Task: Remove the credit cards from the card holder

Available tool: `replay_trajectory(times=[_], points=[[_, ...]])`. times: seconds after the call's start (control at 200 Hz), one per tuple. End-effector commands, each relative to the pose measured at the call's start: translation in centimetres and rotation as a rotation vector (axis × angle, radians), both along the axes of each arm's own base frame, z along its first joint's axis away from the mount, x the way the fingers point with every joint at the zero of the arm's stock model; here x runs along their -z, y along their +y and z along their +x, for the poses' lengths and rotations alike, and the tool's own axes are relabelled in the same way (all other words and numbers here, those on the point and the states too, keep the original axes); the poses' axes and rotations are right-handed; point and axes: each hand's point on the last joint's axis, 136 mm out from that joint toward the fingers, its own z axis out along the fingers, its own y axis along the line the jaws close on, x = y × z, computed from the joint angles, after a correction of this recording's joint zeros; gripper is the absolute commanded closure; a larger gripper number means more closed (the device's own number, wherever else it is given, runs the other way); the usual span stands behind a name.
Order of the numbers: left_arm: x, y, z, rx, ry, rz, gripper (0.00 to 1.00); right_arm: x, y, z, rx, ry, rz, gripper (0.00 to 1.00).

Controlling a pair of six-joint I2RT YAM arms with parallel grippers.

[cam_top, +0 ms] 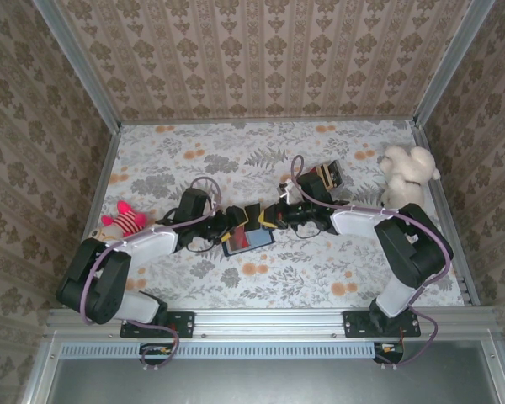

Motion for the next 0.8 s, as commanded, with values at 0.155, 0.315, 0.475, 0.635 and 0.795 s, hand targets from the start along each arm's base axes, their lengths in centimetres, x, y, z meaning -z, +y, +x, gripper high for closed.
replay_trajectory(times=[0.155, 0.315, 0.475, 0.635, 0.795], points=[[-5.1, -2.0, 1.0, 0.107, -0.085, -0.185, 0.21, -4.7, 0.3, 0.3, -0.037, -0.043, 0.179, 1.0], [-6.1, -2.5, 1.6, 0.118, -0.105, -0.225, 0.36, -5.8, 0.3, 0.5, -0.046, -0.057, 0.204, 1.0], [-6.2, -2.8, 2.2, 0.099, -0.098, -0.248, 0.59, -5.7, 0.3, 0.7, -0.042, -0.051, 0.208, 1.0], [-7.1, -2.9, 2.5, 0.09, -0.124, -0.279, 0.82, -5.5, 0.3, 0.9, -0.033, -0.043, 0.212, 1.0], [-7.8, -2.9, 2.6, 0.087, -0.137, -0.291, 0.96, -5.6, 0.4, 1.5, 0.001, -0.026, 0.227, 0.83]])
